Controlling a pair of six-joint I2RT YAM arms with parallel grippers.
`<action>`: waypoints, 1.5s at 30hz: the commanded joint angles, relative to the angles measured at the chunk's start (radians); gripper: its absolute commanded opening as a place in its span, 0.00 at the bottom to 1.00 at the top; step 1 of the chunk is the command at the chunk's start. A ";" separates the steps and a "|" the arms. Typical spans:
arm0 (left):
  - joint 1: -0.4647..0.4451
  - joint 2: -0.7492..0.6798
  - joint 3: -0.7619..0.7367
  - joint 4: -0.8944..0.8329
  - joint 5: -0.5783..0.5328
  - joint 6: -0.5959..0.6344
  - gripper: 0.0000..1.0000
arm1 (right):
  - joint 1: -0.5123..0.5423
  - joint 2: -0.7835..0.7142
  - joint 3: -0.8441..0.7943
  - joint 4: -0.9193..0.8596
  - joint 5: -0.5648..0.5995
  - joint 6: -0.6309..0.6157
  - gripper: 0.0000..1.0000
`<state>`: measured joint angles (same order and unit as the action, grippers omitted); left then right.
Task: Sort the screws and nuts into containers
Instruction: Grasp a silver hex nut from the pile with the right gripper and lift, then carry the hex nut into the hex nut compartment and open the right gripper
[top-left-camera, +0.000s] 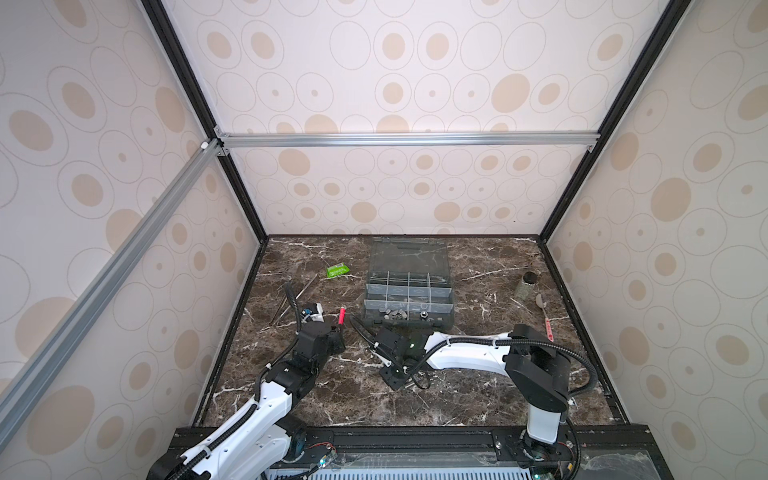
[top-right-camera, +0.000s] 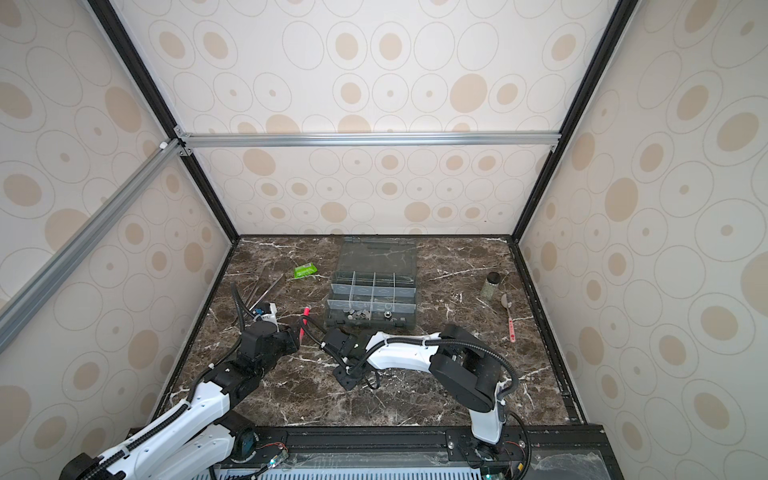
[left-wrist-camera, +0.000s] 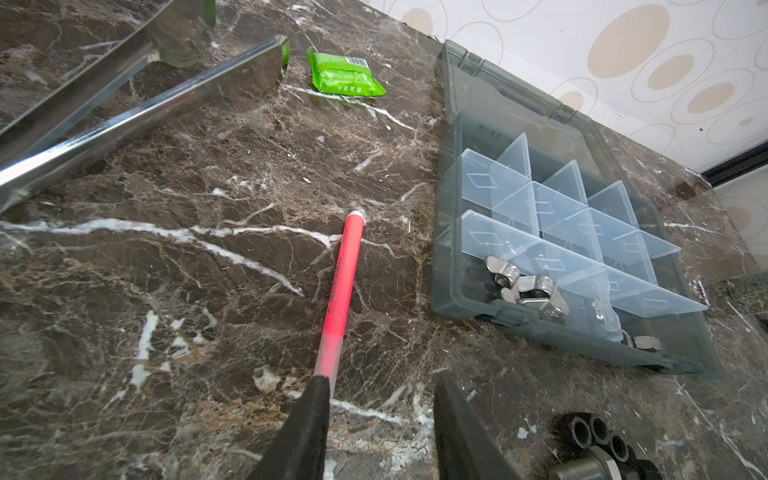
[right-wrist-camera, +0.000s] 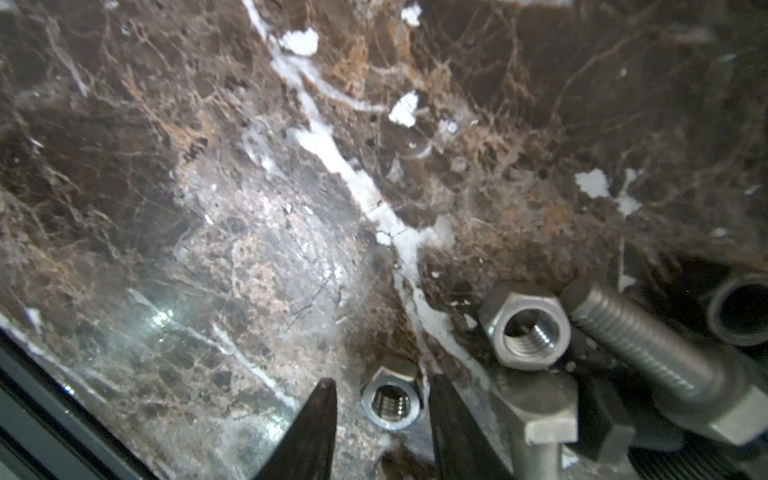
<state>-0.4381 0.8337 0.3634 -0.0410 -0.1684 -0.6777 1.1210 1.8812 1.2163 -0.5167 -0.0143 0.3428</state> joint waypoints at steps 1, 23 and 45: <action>0.009 -0.010 -0.003 0.002 0.003 -0.020 0.42 | 0.009 0.024 0.028 -0.041 0.032 -0.008 0.40; 0.012 -0.010 -0.017 0.011 0.005 -0.028 0.42 | 0.045 0.085 0.097 -0.139 0.121 -0.045 0.32; 0.015 -0.009 -0.015 0.016 0.013 -0.027 0.43 | 0.010 -0.044 0.100 -0.075 0.131 -0.045 0.21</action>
<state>-0.4328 0.8337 0.3462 -0.0380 -0.1547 -0.6910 1.1496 1.9057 1.3014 -0.5972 0.1051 0.3077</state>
